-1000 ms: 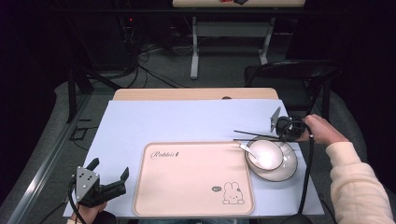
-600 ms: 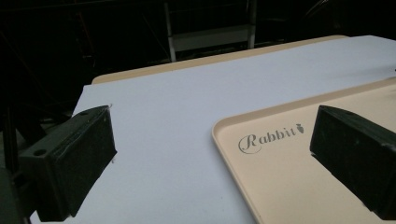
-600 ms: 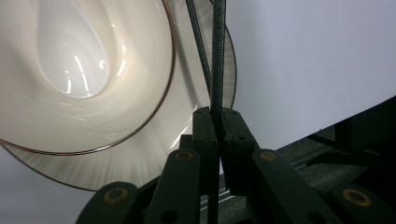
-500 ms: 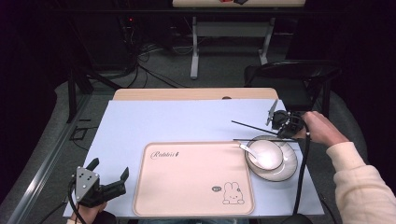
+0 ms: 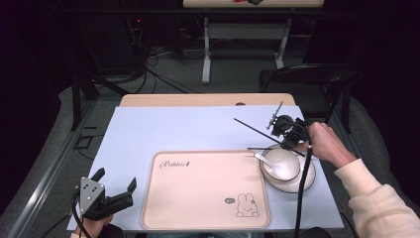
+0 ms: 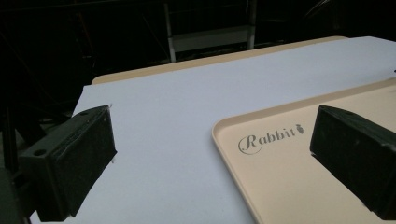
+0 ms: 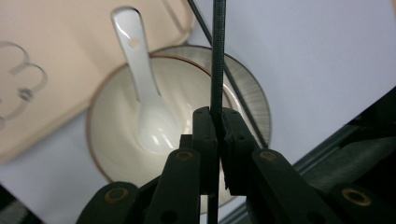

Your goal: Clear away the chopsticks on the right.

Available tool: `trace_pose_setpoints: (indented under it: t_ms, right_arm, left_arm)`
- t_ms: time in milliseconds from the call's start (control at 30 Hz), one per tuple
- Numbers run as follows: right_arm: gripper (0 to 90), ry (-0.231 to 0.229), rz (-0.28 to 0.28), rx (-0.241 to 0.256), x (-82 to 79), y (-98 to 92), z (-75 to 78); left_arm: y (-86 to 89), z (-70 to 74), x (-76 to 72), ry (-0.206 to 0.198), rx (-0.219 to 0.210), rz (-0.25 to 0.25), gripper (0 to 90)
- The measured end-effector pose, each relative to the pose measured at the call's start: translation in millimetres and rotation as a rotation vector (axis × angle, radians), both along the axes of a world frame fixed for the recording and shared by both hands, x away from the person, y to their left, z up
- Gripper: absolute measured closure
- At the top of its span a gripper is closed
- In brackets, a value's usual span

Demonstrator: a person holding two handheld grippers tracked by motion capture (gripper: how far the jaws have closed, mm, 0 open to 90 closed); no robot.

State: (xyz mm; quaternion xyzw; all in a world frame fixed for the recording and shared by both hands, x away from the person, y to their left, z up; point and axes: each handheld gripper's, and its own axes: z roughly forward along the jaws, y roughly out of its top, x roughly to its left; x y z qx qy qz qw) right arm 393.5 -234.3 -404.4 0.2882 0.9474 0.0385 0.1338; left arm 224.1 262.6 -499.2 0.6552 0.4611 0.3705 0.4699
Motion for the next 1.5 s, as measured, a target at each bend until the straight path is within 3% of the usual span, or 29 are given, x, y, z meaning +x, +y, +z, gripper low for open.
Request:
trace_pose_setpoints:
  t_ms: [167,333,400,433,633,767,833,967,1067,1300,1400,1500]
  right_arm:
    - [85.6,0.002,-0.120,0.063,-9.5,13.8,3.6]
    - [85.5,0.020,-0.179,0.100,-20.1,26.9,4.8]
    - [85.5,0.023,-0.183,0.107,-21.6,29.0,4.1]
    - [85.5,0.057,-0.188,0.160,-35.2,45.0,-2.7]
    - [85.5,0.057,-0.188,0.160,-35.2,45.0,-2.7]
    - [85.5,0.071,-0.188,0.182,-46.2,55.0,-13.3]
    - [85.4,0.101,-0.187,0.214,-49.8,57.4,-18.4]
    - [85.4,0.105,-0.191,0.239,-53.7,60.8,-24.4]
    - [85.4,0.129,-0.210,0.272,-58.6,66.8,-37.4]
    - [85.3,0.171,-0.216,0.294,-66.9,79.7,-66.2]
    - [85.3,0.180,-0.204,0.292,-67.0,81.5,-75.2]
    - [85.3,0.186,-0.227,0.283,-67.9,83.4,-87.9]
  left_arm:
    - [0.3,0.1,-0.3,-0.001,0.000,-0.001,0.0]
    - [0.4,0.2,-0.5,-0.001,0.000,-0.002,0.0]
    - [0.6,0.2,-0.6,-0.002,0.000,-0.001,0.0]
    - [0.6,0.2,-0.6,-0.002,0.000,-0.001,0.0]
    - [0.7,0.1,-0.6,-0.003,-0.003,-0.001,0.0]
    - [0.8,0.2,-0.7,-0.002,-0.001,-0.002,0.0]
    - [0.7,0.1,-0.7,-0.004,-0.005,-0.001,0.0]
    - [0.5,0.2,-0.6,-0.004,-0.003,-0.002,0.0]
    - [0.8,0.1,-0.8,-0.006,-0.005,-0.002,0.0]
    - [0.6,0.2,-0.9,-0.006,-0.001,-0.003,0.0]
    - [0.6,0.1,-0.8,-0.005,-0.001,-0.002,0.0]
    - [0.6,0.1,-0.8,-0.005,0.000,-0.003,0.0]
